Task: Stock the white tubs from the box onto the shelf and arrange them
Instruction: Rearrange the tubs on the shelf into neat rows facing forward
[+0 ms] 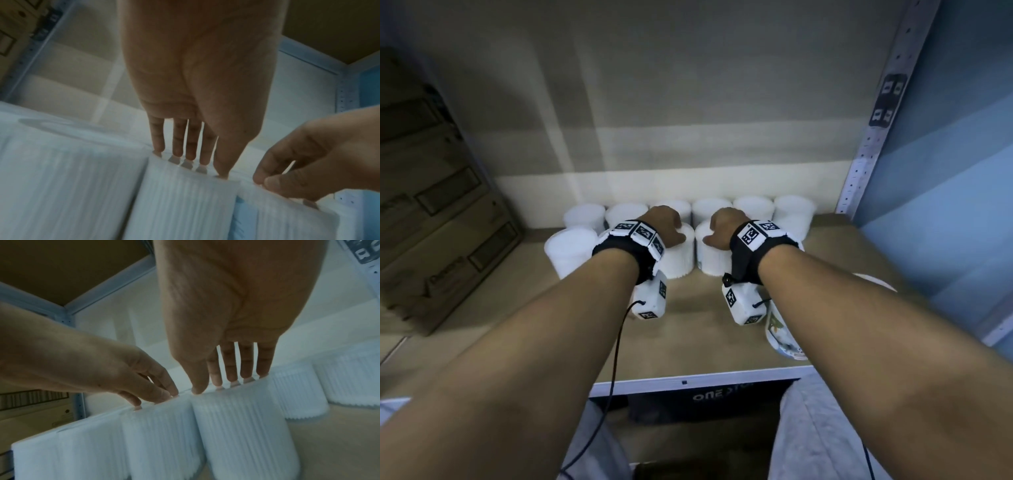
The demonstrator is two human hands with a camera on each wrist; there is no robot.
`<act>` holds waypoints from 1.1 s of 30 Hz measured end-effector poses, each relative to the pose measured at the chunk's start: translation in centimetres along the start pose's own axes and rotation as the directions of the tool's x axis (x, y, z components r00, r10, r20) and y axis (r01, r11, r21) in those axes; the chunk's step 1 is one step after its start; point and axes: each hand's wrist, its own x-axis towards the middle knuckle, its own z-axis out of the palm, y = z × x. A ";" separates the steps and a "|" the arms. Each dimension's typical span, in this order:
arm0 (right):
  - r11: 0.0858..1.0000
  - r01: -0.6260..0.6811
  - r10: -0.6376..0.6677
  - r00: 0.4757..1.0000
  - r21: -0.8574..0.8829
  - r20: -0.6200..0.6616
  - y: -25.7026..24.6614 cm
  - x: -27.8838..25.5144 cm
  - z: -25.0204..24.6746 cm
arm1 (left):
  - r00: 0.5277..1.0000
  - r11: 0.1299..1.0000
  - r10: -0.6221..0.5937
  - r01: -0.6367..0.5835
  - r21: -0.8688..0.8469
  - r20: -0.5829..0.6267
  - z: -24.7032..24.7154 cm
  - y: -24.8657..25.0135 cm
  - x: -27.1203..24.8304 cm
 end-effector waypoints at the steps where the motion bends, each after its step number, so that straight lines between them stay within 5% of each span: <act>1: 1.000 -0.004 0.004 1.000 -0.014 0.007 -0.1 0.1 0.2 | 1.000 1.000 0.003 -0.003 -0.007 0.001 0.2 -0.2 0.0; 15: 0.996 0.019 -0.017 1.000 -0.090 0.016 0.5 -0.2 -0.1 | 0.999 0.999 0.009 -0.011 -0.044 -0.034 1.5 -1.2 0.1; 26: 0.997 0.062 -0.071 0.977 0.047 0.202 1.5 -0.3 -2.0 | 0.998 0.997 0.022 -0.026 -0.068 -0.052 2.1 -1.8 0.2; 33: 0.999 0.011 -0.007 0.996 -0.047 0.086 1.5 0.5 -1.0 | 0.998 0.996 0.028 -0.033 -0.080 -0.057 2.2 -1.9 0.5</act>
